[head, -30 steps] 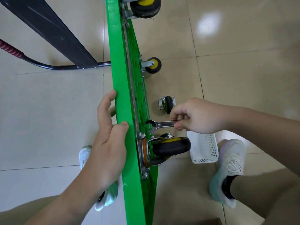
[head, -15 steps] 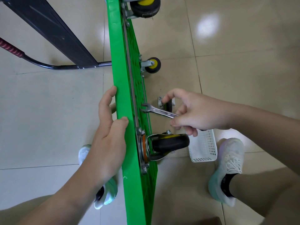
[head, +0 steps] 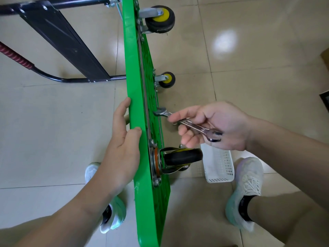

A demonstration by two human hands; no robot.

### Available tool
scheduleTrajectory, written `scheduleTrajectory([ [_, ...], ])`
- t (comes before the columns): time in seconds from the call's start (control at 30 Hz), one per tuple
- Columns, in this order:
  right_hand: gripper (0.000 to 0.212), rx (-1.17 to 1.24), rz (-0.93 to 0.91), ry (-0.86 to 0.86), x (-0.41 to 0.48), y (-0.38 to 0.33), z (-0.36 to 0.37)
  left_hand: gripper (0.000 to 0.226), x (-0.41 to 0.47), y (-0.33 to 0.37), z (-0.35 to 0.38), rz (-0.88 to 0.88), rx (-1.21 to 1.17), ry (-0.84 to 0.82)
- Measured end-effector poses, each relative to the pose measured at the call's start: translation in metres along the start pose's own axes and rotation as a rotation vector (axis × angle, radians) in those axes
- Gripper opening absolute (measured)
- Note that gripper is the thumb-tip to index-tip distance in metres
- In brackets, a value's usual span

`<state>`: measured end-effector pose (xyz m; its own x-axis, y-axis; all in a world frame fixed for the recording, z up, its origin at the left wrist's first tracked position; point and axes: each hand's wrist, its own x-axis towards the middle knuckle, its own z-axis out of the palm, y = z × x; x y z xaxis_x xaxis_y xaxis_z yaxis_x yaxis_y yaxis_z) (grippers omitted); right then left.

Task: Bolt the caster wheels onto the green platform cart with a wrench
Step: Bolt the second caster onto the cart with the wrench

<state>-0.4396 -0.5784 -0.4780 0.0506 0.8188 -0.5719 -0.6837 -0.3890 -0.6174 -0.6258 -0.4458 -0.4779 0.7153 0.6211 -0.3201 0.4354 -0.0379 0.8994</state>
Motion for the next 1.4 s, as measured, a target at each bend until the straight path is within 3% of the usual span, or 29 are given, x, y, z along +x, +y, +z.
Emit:
scheduleTrajectory([
  [0.1,0.059,0.098,-0.027,-0.079,-0.003,-0.005,-0.003,0.060,0.001,0.000,-0.001,0.002,0.001,0.015],
  [0.17,0.054,0.077,-0.086,-0.106,-0.003,-0.006,-0.005,0.060,0.001,0.000,-0.001,0.003,0.005,0.014],
  [0.27,0.017,-0.181,-0.216,-0.012,0.000,-0.004,0.000,0.060,0.001,0.001,-0.001,0.002,0.007,0.006],
  [0.3,0.015,-0.305,-0.262,0.056,0.002,-0.003,0.002,0.060,0.001,0.001,-0.002,-0.002,0.005,0.003],
  [0.4,0.015,-0.636,-0.403,0.208,0.009,0.001,0.007,0.060,0.000,0.002,-0.001,-0.013,0.007,-0.003],
  [0.57,0.024,-0.940,-0.403,0.215,0.014,0.000,0.014,0.060,0.000,0.003,-0.001,-0.009,0.004,-0.001],
  [0.73,0.026,-1.036,-0.279,0.135,0.022,0.001,0.019,0.061,0.000,0.001,-0.001,-0.001,0.008,-0.006],
  [0.93,0.027,-1.041,-0.265,0.053,0.034,0.002,0.031,0.060,0.000,0.001,-0.002,0.006,0.024,0.012],
  [1.17,0.029,-1.079,-0.326,0.178,0.048,0.017,0.039,0.060,-0.002,0.002,-0.003,0.007,-0.002,-0.004],
  [1.4,0.012,-0.855,-0.420,0.258,0.058,0.022,0.037,0.060,-0.002,0.006,-0.002,0.008,0.010,-0.020],
])
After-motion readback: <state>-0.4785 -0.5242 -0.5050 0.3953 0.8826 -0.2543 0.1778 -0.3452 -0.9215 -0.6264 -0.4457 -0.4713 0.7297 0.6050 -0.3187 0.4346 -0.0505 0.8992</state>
